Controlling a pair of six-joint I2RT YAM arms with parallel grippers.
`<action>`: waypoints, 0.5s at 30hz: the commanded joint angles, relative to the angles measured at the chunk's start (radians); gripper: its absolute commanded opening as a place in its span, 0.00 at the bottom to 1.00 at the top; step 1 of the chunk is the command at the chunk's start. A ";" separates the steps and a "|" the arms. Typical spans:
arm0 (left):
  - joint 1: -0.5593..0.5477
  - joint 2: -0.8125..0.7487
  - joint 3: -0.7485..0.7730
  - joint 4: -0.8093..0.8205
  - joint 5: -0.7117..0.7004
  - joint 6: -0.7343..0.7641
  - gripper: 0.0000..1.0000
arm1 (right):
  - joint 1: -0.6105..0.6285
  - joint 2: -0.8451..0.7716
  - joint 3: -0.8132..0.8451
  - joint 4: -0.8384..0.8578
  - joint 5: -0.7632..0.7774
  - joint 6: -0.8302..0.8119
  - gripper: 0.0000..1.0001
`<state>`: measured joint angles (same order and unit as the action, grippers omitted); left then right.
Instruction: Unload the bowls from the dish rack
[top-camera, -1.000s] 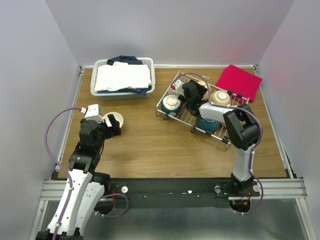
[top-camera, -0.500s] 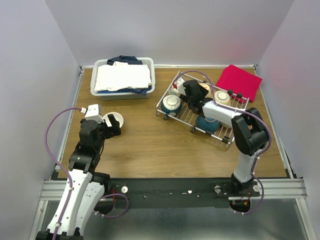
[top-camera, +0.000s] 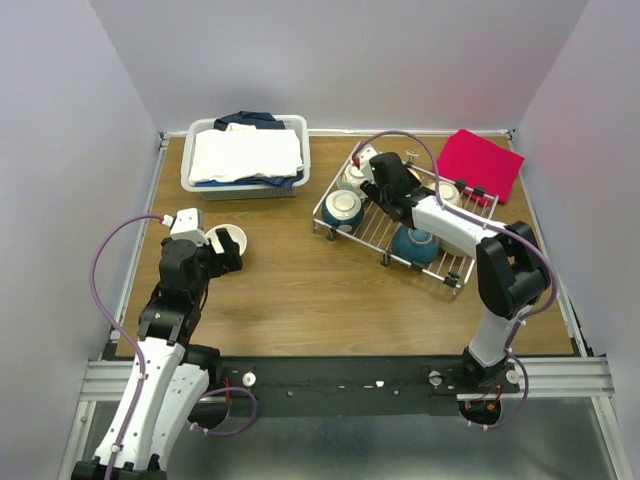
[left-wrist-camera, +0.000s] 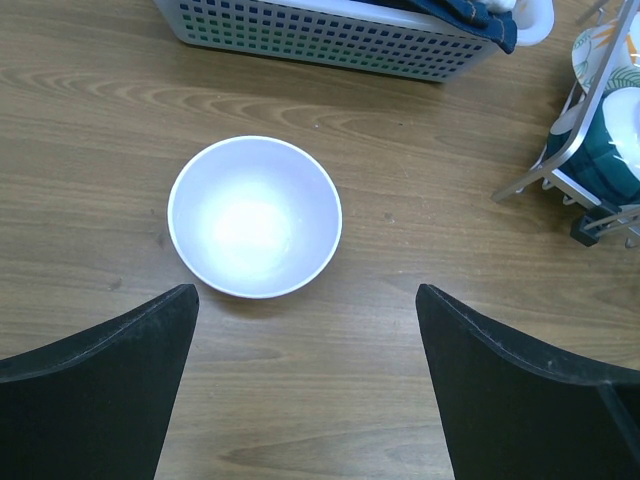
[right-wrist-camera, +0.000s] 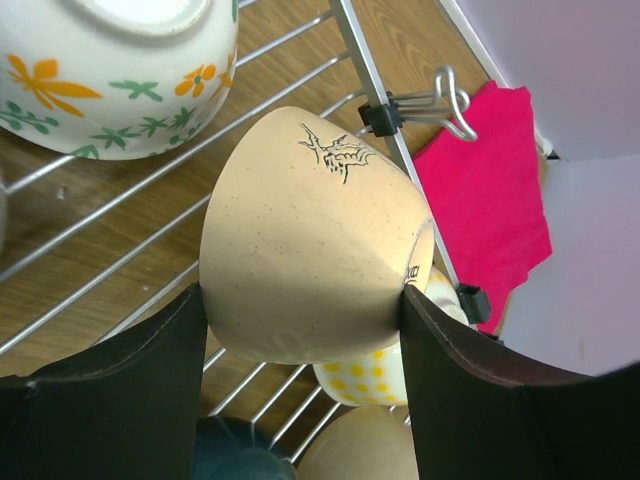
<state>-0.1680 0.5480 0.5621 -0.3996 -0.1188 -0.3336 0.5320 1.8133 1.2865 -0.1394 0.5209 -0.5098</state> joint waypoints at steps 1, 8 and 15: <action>-0.005 0.004 0.010 0.015 0.045 0.004 0.99 | 0.000 -0.100 0.074 -0.074 -0.056 0.160 0.28; -0.005 0.042 0.042 0.088 0.169 -0.039 0.99 | 0.000 -0.193 0.093 -0.152 -0.174 0.361 0.30; -0.022 0.119 0.053 0.240 0.294 -0.160 0.99 | 0.000 -0.310 0.047 -0.135 -0.401 0.549 0.31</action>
<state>-0.1726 0.6315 0.5838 -0.2840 0.0677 -0.4110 0.5308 1.5970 1.3365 -0.3061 0.2924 -0.1268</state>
